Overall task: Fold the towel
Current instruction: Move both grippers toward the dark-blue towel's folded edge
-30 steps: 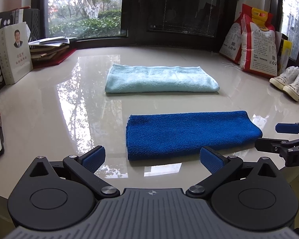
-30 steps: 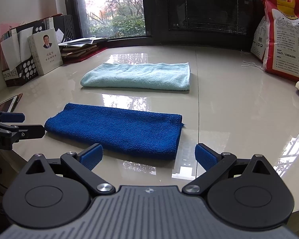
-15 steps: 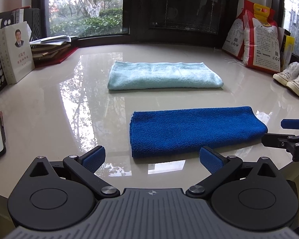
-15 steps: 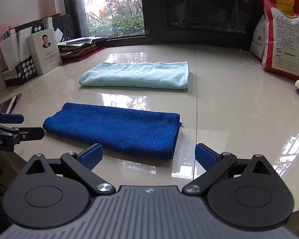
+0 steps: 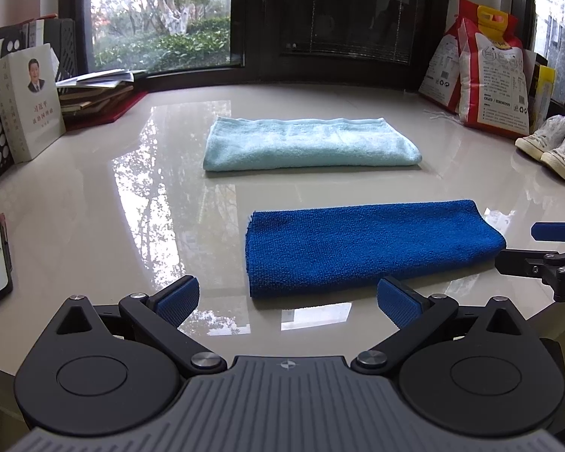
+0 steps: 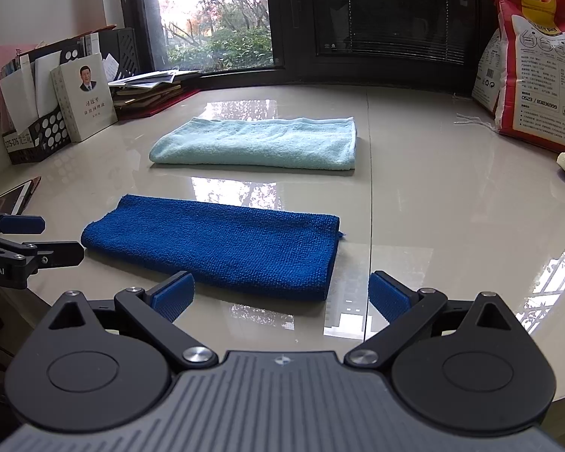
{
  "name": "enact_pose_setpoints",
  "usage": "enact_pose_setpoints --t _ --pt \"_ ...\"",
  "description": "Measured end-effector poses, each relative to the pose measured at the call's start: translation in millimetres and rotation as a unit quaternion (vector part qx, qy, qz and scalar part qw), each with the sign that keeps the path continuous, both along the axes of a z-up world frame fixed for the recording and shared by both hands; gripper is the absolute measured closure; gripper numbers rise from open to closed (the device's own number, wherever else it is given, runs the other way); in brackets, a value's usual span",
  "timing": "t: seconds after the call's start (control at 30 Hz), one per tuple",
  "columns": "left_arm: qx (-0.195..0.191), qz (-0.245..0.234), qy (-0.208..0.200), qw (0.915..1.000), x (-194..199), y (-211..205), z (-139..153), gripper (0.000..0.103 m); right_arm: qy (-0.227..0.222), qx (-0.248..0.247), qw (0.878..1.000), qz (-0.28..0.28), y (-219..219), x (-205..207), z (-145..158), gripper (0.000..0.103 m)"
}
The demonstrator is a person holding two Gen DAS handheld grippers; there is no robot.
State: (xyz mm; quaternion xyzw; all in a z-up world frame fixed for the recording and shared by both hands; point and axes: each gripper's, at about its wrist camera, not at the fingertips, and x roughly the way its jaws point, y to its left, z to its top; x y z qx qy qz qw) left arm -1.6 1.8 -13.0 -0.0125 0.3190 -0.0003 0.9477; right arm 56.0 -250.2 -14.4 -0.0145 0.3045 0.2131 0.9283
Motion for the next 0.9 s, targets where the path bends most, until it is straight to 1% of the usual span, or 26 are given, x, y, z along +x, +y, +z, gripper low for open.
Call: enact_pose_setpoints --t 0.8,0.83,0.9 --pt "0.005 0.003 0.001 1.0 -0.3 3.1 -2.0 0.001 0.005 -0.003 1.0 -0.002 1.9 1.7 -1.4 0.003" --pt "0.006 0.002 0.0 1.0 -0.2 3.4 -1.9 0.002 0.005 -0.003 1.0 -0.003 1.9 2.0 -1.6 0.003" --pt "0.006 0.001 -0.001 1.0 0.1 4.0 -2.2 0.009 0.004 -0.002 1.0 -0.003 1.9 2.1 -2.1 0.003"
